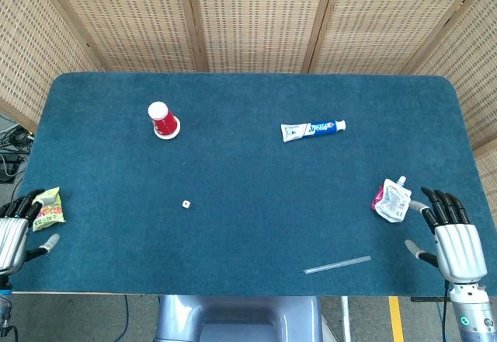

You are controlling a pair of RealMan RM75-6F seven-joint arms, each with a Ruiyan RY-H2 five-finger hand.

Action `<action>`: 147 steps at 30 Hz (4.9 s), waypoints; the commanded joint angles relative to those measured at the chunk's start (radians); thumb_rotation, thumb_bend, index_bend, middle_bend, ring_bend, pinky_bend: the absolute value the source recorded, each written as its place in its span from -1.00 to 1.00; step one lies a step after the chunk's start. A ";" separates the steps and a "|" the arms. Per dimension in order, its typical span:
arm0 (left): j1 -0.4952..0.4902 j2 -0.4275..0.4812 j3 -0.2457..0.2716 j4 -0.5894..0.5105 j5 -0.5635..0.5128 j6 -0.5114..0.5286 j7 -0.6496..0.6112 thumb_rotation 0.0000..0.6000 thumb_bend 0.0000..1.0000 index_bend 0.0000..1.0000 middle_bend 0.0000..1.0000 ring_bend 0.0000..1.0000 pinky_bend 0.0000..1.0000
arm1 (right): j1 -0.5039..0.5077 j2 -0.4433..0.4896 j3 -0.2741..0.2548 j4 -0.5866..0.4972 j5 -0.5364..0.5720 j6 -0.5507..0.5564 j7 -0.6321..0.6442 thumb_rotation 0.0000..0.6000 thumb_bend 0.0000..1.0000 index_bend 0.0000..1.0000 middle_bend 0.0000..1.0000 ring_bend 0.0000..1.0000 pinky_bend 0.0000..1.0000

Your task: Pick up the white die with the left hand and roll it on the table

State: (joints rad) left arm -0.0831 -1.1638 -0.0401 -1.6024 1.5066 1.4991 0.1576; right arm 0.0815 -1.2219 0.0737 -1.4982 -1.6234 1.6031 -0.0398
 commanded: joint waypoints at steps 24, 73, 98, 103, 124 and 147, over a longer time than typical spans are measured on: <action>-0.009 -0.006 0.006 -0.022 -0.021 -0.013 0.054 1.00 -1.00 -1.00 -1.00 -1.00 -1.00 | 0.004 0.009 -0.007 -0.036 0.037 -0.041 -0.053 1.00 -0.82 -0.94 -1.00 -1.00 -1.00; -0.552 -0.432 -0.126 0.200 -0.302 -0.617 0.445 1.00 -0.39 -0.17 -1.00 -1.00 -1.00 | -0.005 0.039 0.033 0.022 0.124 -0.059 0.161 1.00 -0.82 -0.89 -1.00 -1.00 -1.00; -0.625 -0.528 -0.098 0.270 -0.399 -0.615 0.500 1.00 -0.25 0.05 -1.00 -1.00 -1.00 | -0.004 0.036 0.037 0.047 0.124 -0.062 0.210 1.00 -0.82 -0.89 -1.00 -1.00 -1.00; -0.630 -0.533 -0.088 0.275 -0.407 -0.613 0.501 1.00 -0.14 0.13 -1.00 -1.00 -1.00 | -0.005 0.034 0.038 0.050 0.124 -0.059 0.212 1.00 -0.83 -0.89 -1.00 -1.00 -1.00; -0.672 -0.366 -0.196 0.052 -0.400 -0.518 0.470 1.00 -0.13 0.15 -1.00 -1.00 -1.00 | -0.010 0.040 0.043 0.049 0.123 -0.045 0.237 1.00 -0.83 -0.89 -1.00 -1.00 -1.00; -0.747 -0.361 -0.199 0.017 -0.510 -0.482 0.526 1.00 -0.39 -0.75 -1.00 -1.00 -1.00 | -0.012 0.045 0.046 0.053 0.128 -0.049 0.256 1.00 -0.83 -0.89 -1.00 -1.00 -1.00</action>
State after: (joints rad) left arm -0.8308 -1.5261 -0.2410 -1.5871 0.9945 1.0143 0.6852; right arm 0.0693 -1.1769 0.1195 -1.4451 -1.4950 1.5546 0.2160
